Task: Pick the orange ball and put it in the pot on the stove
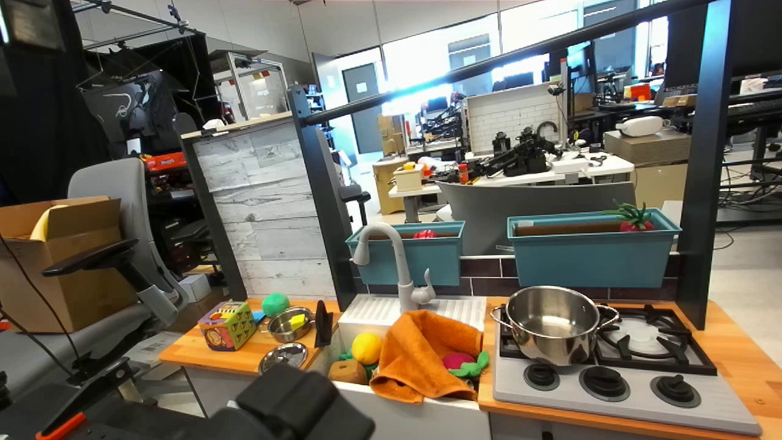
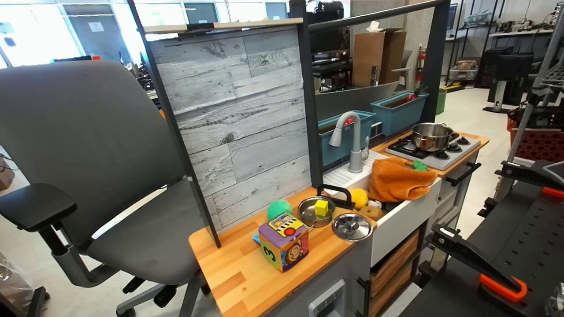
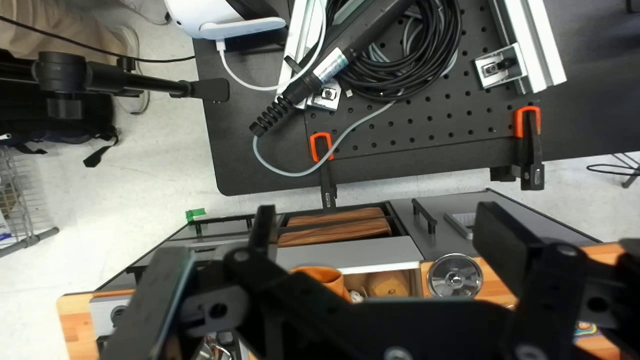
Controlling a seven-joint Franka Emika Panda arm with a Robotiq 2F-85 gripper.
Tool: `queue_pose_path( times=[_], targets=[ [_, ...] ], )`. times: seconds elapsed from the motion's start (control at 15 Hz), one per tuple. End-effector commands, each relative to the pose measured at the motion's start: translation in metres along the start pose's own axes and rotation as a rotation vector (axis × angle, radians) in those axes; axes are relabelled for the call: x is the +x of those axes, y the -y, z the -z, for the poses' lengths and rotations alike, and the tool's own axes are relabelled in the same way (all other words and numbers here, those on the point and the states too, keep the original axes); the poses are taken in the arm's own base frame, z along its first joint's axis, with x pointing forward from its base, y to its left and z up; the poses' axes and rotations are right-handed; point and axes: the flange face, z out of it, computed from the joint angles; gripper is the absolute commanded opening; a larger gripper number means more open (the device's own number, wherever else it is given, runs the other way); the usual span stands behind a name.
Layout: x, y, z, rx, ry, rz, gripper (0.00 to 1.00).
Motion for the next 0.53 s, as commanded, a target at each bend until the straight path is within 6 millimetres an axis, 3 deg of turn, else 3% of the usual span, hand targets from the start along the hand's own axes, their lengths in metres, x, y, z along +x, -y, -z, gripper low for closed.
queue_pose_path(
  times=[0.0, 0.47],
  targets=[
    [0.010, -0.002, 0.003, 0.021, -0.070, -0.030, 1.00],
    [0.042, -0.005, 0.001, 0.023, -0.213, -0.115, 1.00]
  ],
)
